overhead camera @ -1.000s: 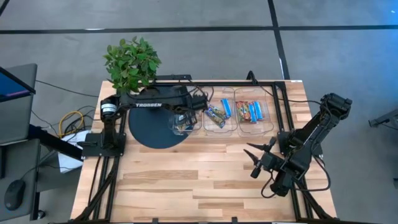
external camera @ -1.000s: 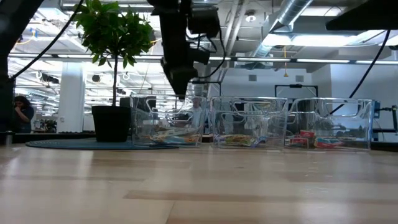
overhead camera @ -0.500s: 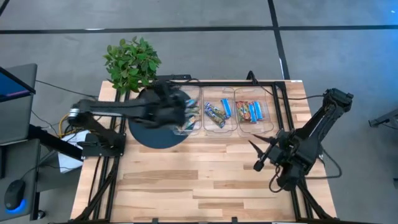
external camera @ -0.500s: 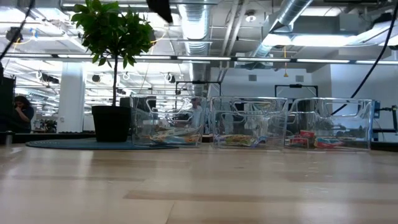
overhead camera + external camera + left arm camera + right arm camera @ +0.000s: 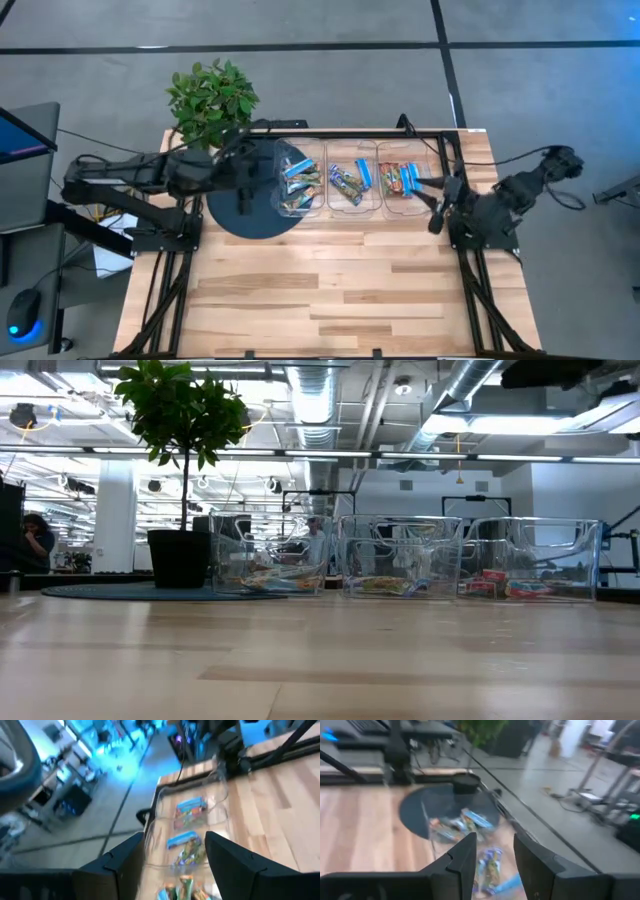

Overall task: Pick and place Granola Bars by type
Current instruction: Return to Home Position

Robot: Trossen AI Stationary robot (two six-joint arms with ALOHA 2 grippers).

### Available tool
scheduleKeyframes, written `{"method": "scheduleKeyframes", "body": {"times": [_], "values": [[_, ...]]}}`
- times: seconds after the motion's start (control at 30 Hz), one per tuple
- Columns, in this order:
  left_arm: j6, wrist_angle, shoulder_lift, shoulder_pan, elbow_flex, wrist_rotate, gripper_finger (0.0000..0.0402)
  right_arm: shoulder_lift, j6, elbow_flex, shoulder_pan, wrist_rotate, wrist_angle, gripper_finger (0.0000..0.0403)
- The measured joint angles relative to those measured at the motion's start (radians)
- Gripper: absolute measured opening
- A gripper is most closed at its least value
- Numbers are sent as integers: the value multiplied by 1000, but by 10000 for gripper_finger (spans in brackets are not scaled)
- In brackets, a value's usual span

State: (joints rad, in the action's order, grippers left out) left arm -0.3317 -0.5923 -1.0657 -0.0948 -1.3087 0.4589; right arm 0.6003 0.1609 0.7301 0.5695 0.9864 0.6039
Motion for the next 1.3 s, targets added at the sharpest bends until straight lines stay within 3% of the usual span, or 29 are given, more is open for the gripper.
{"method": "scheduleKeyframes", "body": {"times": [0.2,0.3,0.57,1.0,1.13,1.3], "values": [[-44,207,214,88,264,-85,206,-131,-270,-120,-214,-383,-289,124],[-37,256,325,138,371,-162,206,-164,-318,-210,-319,-550,-380,124],[10,244,610,174,565,-230,206,-294,-327,-389,-487,-721,-524,124],[41,263,1004,174,838,-337,206,-452,-345,-499,-462,-779,-541,124],[75,274,1065,174,865,-348,206,-453,-335,-509,-443,-779,-528,124],[155,280,1050,174,871,-324,206,-451,-321,-544,-424,-779,-542,124]]}}
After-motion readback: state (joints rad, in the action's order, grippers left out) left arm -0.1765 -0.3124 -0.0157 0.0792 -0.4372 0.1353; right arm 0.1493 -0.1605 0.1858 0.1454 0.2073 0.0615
